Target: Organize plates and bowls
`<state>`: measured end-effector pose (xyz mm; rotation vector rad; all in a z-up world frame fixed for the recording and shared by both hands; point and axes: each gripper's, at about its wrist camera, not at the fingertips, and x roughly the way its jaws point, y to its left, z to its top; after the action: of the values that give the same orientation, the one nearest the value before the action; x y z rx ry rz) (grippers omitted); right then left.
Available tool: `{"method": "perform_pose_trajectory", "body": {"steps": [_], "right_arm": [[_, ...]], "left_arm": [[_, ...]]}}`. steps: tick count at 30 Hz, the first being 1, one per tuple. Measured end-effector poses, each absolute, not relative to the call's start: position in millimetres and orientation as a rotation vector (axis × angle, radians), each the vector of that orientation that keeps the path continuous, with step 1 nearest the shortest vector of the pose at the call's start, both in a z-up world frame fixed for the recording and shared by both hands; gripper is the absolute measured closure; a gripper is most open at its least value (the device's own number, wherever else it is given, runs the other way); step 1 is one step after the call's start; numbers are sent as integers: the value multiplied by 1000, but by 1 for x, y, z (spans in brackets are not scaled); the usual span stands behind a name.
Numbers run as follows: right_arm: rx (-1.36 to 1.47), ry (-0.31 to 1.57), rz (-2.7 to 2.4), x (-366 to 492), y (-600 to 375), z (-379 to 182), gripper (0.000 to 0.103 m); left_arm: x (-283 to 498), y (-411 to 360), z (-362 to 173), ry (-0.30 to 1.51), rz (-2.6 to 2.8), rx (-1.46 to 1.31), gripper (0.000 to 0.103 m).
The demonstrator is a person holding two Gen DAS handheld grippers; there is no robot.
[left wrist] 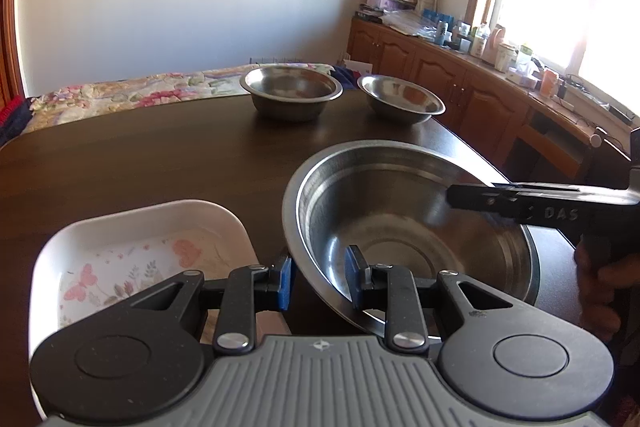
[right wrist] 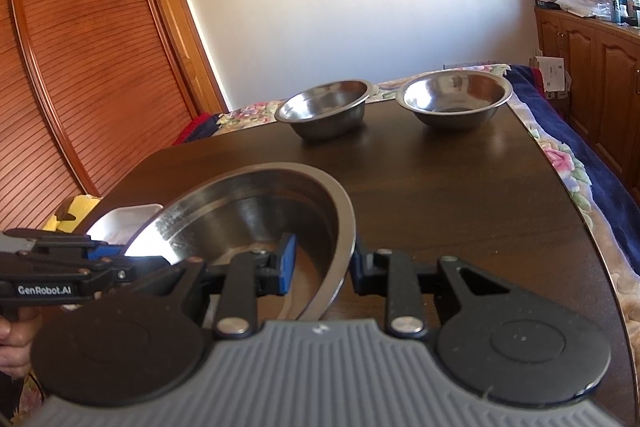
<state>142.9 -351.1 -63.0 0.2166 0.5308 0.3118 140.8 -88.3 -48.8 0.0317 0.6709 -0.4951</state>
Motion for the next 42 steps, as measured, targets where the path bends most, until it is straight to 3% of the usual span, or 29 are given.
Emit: {"method": "perform_pose_trajectory", "body": {"steps": [5,11,25,42], "right_arm": [[202,513,304,143,-361,-51,62],[158,475,286,144,-378,-30,62],[101,432,290,192,-402,-1,62],[63,475,346,241,-390,-11,62]], "left_arm": [[143,-85,-44,656,-481,25,67],[152,-80,-33,626,-464,15,60],[192,-88,-2,552,-438,36,57],[247,-99,3,560,-426,47,52]]}}
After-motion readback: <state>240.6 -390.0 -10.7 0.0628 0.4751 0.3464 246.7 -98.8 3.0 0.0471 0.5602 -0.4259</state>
